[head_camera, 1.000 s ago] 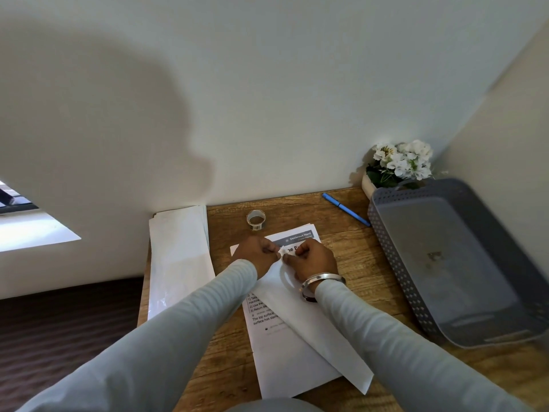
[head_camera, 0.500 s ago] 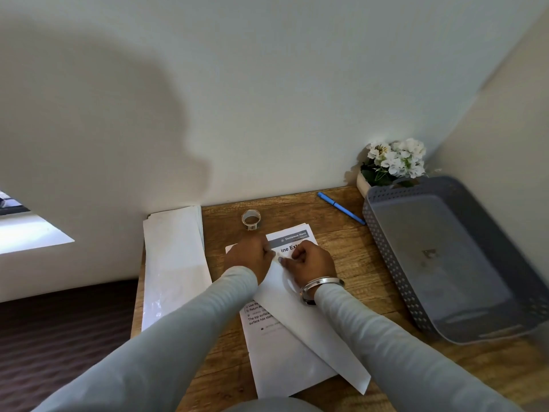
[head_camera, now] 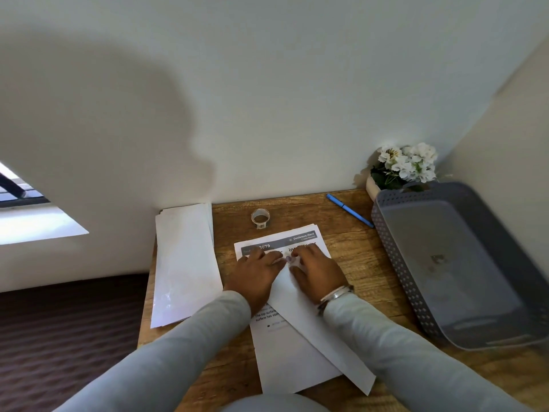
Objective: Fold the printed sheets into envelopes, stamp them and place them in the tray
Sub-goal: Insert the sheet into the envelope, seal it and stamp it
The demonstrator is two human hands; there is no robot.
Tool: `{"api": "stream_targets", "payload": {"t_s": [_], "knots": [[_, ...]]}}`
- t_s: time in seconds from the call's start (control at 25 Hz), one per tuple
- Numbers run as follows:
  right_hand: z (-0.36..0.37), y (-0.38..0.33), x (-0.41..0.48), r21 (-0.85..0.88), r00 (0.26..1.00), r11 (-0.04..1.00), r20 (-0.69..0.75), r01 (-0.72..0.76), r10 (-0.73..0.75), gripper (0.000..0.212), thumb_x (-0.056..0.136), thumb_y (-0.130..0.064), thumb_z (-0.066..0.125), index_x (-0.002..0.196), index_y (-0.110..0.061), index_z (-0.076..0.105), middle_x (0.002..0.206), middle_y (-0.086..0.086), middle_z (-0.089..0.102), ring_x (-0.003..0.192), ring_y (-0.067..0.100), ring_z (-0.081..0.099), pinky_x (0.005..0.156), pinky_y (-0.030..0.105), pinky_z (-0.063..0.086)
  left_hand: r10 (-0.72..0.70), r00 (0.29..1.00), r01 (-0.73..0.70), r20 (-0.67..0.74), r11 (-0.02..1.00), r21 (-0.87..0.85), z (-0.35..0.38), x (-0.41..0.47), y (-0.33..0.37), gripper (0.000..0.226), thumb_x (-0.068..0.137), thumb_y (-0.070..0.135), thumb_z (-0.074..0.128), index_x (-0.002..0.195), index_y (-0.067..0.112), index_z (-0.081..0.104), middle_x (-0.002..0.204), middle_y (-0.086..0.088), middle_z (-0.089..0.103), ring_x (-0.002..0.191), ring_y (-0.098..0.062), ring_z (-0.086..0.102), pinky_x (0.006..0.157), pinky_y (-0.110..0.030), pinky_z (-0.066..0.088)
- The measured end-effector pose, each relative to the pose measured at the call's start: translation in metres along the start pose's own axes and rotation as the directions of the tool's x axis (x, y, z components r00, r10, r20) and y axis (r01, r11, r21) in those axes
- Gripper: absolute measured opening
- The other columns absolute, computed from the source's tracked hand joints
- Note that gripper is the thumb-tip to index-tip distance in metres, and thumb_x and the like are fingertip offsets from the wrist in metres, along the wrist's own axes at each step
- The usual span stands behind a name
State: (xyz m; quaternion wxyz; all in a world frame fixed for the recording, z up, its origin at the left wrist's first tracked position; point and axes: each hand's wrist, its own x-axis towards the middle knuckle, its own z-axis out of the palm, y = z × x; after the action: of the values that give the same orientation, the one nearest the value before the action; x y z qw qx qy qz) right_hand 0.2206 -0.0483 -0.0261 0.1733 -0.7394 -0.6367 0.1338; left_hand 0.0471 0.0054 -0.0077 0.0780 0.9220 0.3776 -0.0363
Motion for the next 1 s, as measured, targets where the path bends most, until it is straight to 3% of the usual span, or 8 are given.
{"api": "stream_targets", "payload": {"t_s": [0.16, 0.28, 0.4, 0.56, 0.72, 0.8, 0.88, 1.0], "knots": [[0.002, 0.007, -0.01, -0.234, 0.969, 0.941, 0.016, 0.245, -0.248, 0.037, 0.094, -0.025, 0.059, 0.13, -0.021, 0.06, 0.129, 0.002, 0.056, 0.083, 0.026, 0.067, 0.06, 0.035, 0.055, 0.056, 0.998, -0.056, -0.002, 0.994, 0.098, -0.003, -0.004, 0.003, 0.069, 0.099, 0.016, 0.055, 0.158, 0.023, 0.02, 0.161, -0.002, 0.029, 0.142, -0.03, 0.031, 0.112, -0.045, 0.035], [0.005, 0.011, -0.011, -0.385, 0.925, 0.854, -0.003, 0.35, -0.38, 0.051, 0.072, -0.018, 0.081, 0.121, -0.016, 0.068, 0.116, -0.001, 0.065, 0.062, 0.019, 0.064, 0.042, 0.028, 0.049, 0.048, 0.997, -0.053, 0.052, 0.995, 0.09, -0.005, 0.0, 0.0, 0.074, 0.099, 0.02, 0.057, 0.159, 0.027, 0.015, 0.162, -0.001, 0.025, 0.145, -0.028, 0.027, 0.115, -0.044, 0.032], [0.004, 0.014, -0.011, -0.426, 0.911, 0.825, -0.002, 0.372, -0.411, 0.056, 0.066, -0.022, 0.085, 0.119, -0.019, 0.07, 0.111, -0.004, 0.069, 0.057, 0.015, 0.063, 0.038, 0.026, 0.046, 0.05, 0.995, -0.056, 0.086, 0.996, 0.067, -0.004, 0.003, -0.003, 0.074, 0.097, 0.022, 0.058, 0.158, 0.029, 0.016, 0.162, 0.001, 0.026, 0.145, -0.027, 0.026, 0.114, -0.045, 0.033], [0.004, 0.019, -0.01, -0.396, 0.907, 0.831, 0.009, 0.39, -0.422, 0.051, 0.073, -0.022, 0.078, 0.123, -0.018, 0.069, 0.109, -0.002, 0.07, 0.061, 0.018, 0.066, 0.042, 0.028, 0.05, 0.047, 0.996, -0.053, 0.081, 0.996, 0.076, -0.005, 0.002, -0.001, 0.073, 0.096, 0.023, 0.06, 0.157, 0.028, 0.02, 0.161, 0.001, 0.028, 0.144, -0.028, 0.028, 0.112, -0.046, 0.035], [-0.002, 0.02, -0.011, -0.327, 0.926, 0.869, 0.069, 0.372, -0.371, 0.033, 0.094, -0.029, 0.046, 0.116, -0.019, 0.069, 0.102, -0.002, 0.068, 0.062, 0.022, 0.065, 0.043, 0.029, 0.049, -0.003, 0.998, 0.0, 0.061, 0.999, 0.046, 0.002, 0.0, -0.003, 0.062, 0.1, 0.026, 0.054, 0.156, 0.028, 0.026, 0.161, 0.003, 0.03, 0.147, -0.026, 0.026, 0.115, -0.046, 0.032], [-0.005, 0.018, -0.01, -0.271, 0.94, 0.9, 0.072, 0.341, -0.334, 0.031, 0.094, -0.03, 0.05, 0.117, -0.019, 0.067, 0.104, 0.0, 0.066, 0.063, 0.022, 0.066, 0.044, 0.029, 0.048, -0.017, 0.999, 0.016, 0.037, 0.999, 0.031, 0.005, -0.001, -0.004, 0.055, 0.103, 0.026, 0.049, 0.154, 0.027, 0.031, 0.16, 0.004, 0.033, 0.147, -0.024, 0.027, 0.114, -0.045, 0.032], [-0.006, 0.012, -0.009, -0.25, 0.952, 0.919, 0.101, 0.306, -0.289, 0.037, 0.094, -0.029, 0.057, 0.13, -0.02, 0.06, 0.113, 0.002, 0.062, 0.07, 0.023, 0.067, 0.049, 0.03, 0.05, -0.02, 1.0, 0.02, 0.02, 1.0, 0.007, 0.006, -0.002, -0.004, 0.051, 0.103, 0.025, 0.047, 0.153, 0.026, 0.035, 0.159, 0.005, 0.035, 0.147, -0.022, 0.028, 0.114, -0.044, 0.032], [-0.008, 0.006, -0.007, -0.249, 0.952, 0.925, 0.179, 0.286, -0.246, 0.047, 0.1, -0.033, 0.047, 0.145, -0.023, 0.044, 0.129, 0.008, 0.051, 0.083, 0.028, 0.067, 0.061, 0.037, 0.055, -0.028, 1.0, 0.028, 0.011, 0.999, -0.03, 0.006, -0.002, -0.007, 0.046, 0.105, 0.027, 0.044, 0.15, 0.026, 0.04, 0.157, 0.005, 0.038, 0.146, -0.021, 0.03, 0.116, -0.042, 0.031]]}}
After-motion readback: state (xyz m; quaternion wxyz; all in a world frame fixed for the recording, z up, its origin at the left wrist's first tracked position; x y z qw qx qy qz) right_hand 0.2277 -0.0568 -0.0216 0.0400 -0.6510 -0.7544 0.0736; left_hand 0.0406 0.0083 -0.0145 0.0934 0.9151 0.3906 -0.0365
